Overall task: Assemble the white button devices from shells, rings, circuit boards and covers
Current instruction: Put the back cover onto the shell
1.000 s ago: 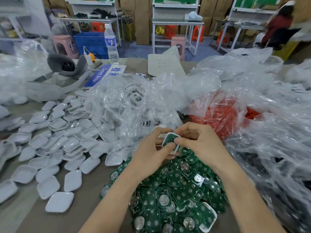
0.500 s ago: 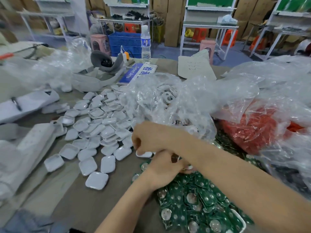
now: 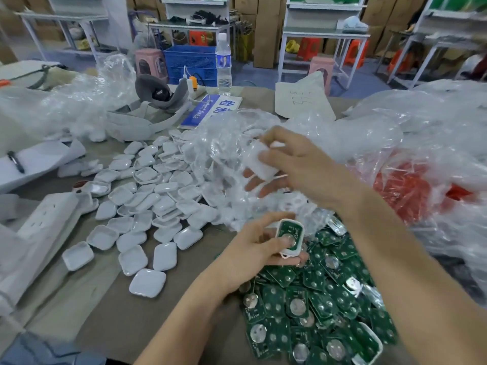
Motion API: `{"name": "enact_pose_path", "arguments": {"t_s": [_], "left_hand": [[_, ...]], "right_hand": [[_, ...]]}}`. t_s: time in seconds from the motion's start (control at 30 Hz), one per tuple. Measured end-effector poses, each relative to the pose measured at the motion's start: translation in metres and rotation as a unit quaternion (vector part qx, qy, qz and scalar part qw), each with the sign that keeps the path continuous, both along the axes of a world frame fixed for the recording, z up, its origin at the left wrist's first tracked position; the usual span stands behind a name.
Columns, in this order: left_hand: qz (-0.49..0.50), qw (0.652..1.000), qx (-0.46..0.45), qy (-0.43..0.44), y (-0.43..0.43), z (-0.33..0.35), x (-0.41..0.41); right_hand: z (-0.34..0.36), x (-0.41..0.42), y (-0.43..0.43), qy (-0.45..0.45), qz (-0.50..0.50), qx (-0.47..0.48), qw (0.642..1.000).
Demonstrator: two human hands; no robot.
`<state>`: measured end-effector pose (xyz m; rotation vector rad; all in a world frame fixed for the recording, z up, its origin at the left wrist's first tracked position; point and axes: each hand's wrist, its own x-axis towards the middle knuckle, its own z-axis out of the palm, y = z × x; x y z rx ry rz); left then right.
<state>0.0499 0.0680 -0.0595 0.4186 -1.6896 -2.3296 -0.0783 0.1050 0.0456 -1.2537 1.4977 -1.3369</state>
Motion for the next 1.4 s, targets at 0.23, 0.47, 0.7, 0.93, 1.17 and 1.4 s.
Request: {"name": "enact_pose_path", "arguments": {"t_s": [0.23,0.47,0.7,0.93,1.17,1.4], "left_hand": [[-0.005,0.998,0.060,0.037,0.003,0.017,-0.030],[0.031,0.999,-0.009,0.009,0.006,0.005,-0.067],[0.015,1.000,-0.015,0.000,0.004,-0.007,-0.066],[0.019,1.000,-0.024,0.006,0.002,-0.012,-0.064],[0.034,0.999,-0.006,0.007,0.001,-0.011,-0.062],[0.050,0.996,0.063,0.022,0.001,-0.009,-0.062]], "right_hand": [[-0.028,-0.045,0.093,-0.076,-0.131,-0.016,0.988],[-0.066,-0.068,0.111,-0.089,-0.240,-0.010,0.967],[-0.082,-0.067,0.109,-0.078,-0.236,-0.017,0.968],[-0.085,-0.065,0.109,-0.083,-0.243,-0.026,0.966],[-0.089,-0.070,0.111,-0.083,-0.264,0.008,0.961],[-0.091,-0.061,0.106,-0.033,-0.251,0.018,0.967]]}}
